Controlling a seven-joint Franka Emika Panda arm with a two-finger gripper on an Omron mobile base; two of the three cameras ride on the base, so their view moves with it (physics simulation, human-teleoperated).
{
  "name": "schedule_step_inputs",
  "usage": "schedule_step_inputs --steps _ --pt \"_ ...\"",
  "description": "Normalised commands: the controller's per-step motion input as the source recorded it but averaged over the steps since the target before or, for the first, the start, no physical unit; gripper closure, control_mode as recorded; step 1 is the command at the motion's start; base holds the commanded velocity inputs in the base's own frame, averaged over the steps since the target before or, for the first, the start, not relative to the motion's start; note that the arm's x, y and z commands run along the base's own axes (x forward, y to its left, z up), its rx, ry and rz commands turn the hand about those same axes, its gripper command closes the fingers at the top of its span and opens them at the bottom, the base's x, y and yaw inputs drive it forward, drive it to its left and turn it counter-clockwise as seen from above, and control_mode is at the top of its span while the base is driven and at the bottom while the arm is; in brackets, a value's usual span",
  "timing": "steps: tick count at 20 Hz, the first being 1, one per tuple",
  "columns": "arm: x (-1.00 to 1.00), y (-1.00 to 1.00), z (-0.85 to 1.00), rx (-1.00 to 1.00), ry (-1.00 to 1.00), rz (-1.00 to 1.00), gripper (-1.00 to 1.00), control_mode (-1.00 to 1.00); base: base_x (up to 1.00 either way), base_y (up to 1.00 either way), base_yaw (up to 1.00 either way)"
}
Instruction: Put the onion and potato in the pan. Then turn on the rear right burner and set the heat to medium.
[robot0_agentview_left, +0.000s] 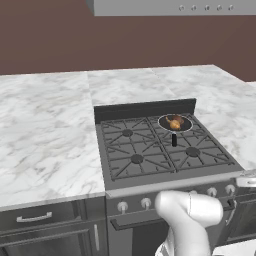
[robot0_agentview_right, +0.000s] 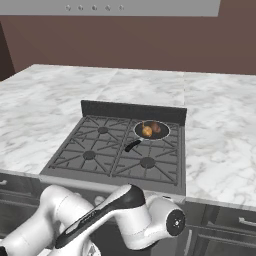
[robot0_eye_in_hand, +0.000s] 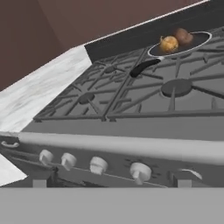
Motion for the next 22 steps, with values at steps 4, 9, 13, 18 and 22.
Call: schedule_step_inputs --steps 4,9,13,18,22 --pt "0.00 0.00 -0.44 0.16 0.00 -0.07 -1.00 -1.00 0.00 0.00 0.00" --pt "0.00 0.00 -0.33 0.10 0.00 -0.06 -1.00 -1.00 0.00 0.00 0.00" --pt "0.00 -0.01 -0.26 0.07 -0.02 -0.06 -1.00 -1.00 0.00 0.00 0.00" --pt "0.00 -0.02 -0.33 0.01 -0.18 -0.03 -1.00 -1.00 0.00 0.00 0.00" --pt "0.00 0.00 -0.33 0.00 -0.25 0.00 -1.00 -1.00 0.00 0.00 0.00"
